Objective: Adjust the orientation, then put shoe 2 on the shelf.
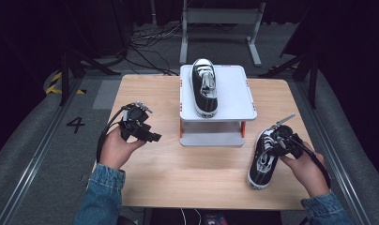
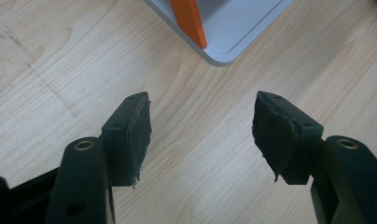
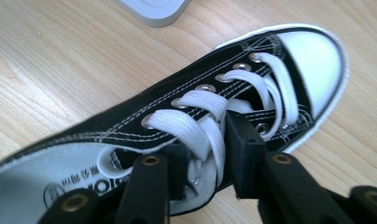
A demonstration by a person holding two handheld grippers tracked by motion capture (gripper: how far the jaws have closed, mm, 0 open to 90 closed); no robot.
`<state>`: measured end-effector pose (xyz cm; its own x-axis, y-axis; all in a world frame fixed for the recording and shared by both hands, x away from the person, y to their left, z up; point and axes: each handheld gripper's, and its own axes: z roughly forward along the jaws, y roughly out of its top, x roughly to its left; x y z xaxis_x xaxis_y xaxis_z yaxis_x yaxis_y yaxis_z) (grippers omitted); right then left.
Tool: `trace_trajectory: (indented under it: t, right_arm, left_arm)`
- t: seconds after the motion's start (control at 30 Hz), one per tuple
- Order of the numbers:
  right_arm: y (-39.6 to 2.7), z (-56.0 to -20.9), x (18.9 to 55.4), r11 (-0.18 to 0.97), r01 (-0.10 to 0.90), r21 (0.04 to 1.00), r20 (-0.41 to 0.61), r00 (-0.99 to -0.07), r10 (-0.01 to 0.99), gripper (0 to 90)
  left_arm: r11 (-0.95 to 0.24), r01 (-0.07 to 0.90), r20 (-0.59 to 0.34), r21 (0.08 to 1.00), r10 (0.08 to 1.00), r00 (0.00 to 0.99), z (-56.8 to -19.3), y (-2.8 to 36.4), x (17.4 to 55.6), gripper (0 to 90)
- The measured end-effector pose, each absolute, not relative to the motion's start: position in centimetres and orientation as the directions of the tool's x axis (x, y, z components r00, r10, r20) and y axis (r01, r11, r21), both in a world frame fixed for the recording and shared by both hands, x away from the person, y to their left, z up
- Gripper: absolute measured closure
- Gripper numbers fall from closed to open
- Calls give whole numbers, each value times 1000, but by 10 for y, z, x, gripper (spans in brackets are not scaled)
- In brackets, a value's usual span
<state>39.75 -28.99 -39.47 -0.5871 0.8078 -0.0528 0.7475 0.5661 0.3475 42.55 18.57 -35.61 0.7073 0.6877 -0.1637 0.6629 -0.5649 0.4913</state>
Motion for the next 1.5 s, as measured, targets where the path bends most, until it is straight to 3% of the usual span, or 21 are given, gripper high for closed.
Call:
trace_trajectory:
  t: [0.4, 0.67, 0.9, 1.5]
  right_arm:
    - [-312, -366, 402, 553, 753, 358, -49, -576, 816, 769]
    - [-318, -331, 410, 599, 719, 353, -129, -596, 792, 769]
    - [-325, -305, 422, 589, 714, 379, -105, -599, 794, 769]
    - [-315, -243, 446, 627, 661, 412, -189, -612, 768, 770]
  left_arm:
    - [-558, 663, -154, 499, 696, 702, -353, 193, 424, 380]
    - [-546, 671, -155, 502, 706, 691, -353, 201, 420, 380]
    - [-536, 680, -163, 501, 713, 682, -354, 204, 417, 380]
    - [-525, 690, -164, 497, 724, 670, -356, 213, 411, 379]
